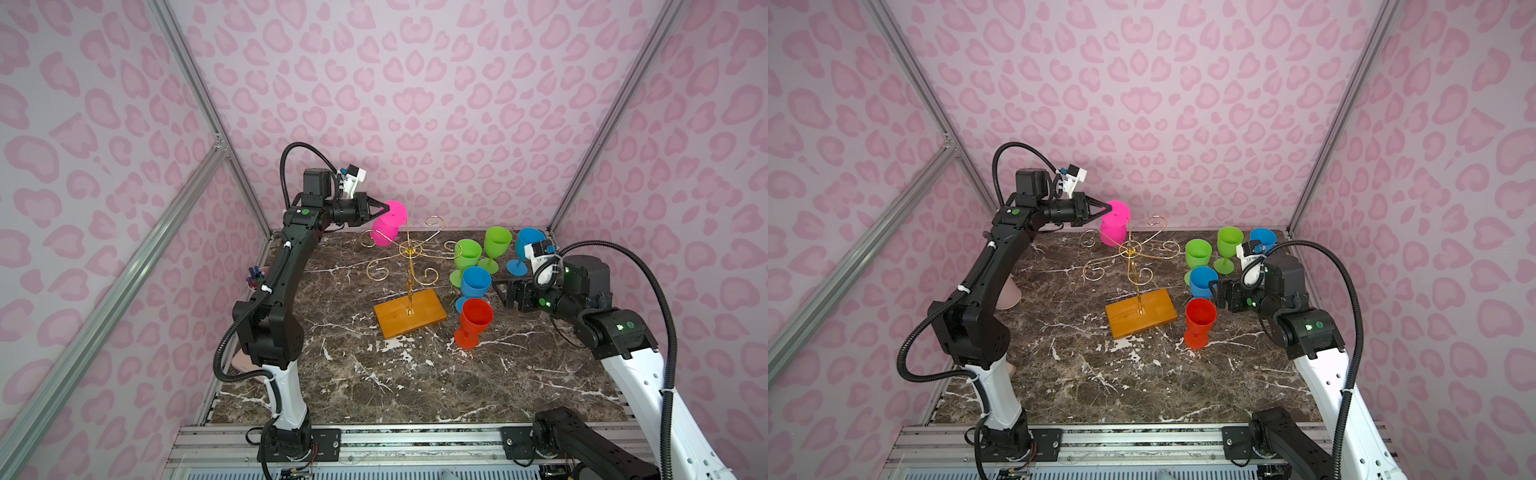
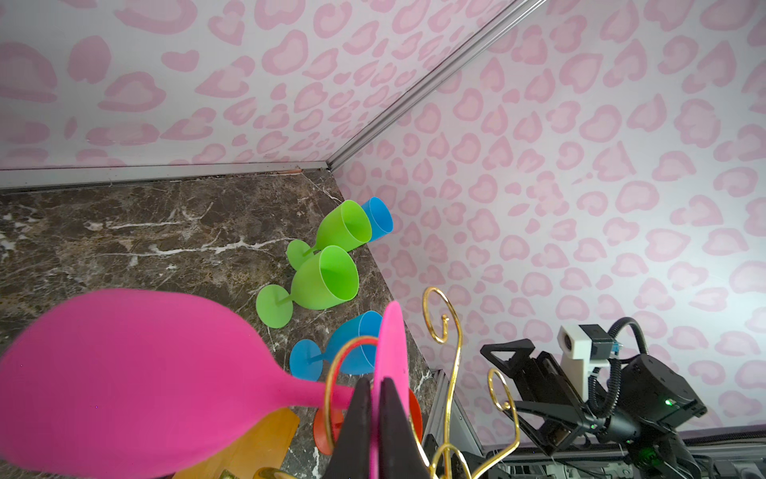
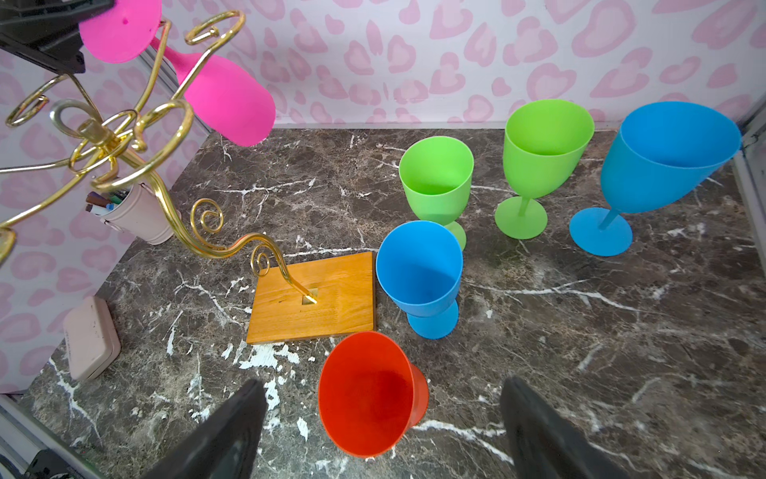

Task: Take the wine glass off the wine glass rack
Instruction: 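Close the left gripper on the magenta glass foot and lift it off the hook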

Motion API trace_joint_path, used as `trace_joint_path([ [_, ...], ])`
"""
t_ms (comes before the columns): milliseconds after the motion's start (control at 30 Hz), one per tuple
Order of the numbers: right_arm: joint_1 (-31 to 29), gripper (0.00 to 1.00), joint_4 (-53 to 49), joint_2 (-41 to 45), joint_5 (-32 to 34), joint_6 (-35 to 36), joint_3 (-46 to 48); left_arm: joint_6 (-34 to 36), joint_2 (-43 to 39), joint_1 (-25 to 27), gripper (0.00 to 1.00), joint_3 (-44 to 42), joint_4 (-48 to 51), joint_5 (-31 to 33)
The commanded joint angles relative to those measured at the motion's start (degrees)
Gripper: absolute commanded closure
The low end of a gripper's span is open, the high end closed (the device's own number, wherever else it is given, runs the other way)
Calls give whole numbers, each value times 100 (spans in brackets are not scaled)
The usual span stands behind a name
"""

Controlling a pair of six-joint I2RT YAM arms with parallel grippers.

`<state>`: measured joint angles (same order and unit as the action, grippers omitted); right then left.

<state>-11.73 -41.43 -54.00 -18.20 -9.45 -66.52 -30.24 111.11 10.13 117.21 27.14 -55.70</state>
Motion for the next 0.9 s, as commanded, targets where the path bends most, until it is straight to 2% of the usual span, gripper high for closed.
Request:
trace_joint_path([
  [0, -3, 10, 138, 38, 27, -2, 29, -85, -40, -11, 94, 28, -59, -63],
  [467, 4, 10, 117, 150, 26, -13, 78, -836, -72, -11, 97, -23, -603, -457],
  [867, 6, 10, 117, 161, 9, -21, 87, -1067, -90, -12, 97, -5, -718, -473],
])
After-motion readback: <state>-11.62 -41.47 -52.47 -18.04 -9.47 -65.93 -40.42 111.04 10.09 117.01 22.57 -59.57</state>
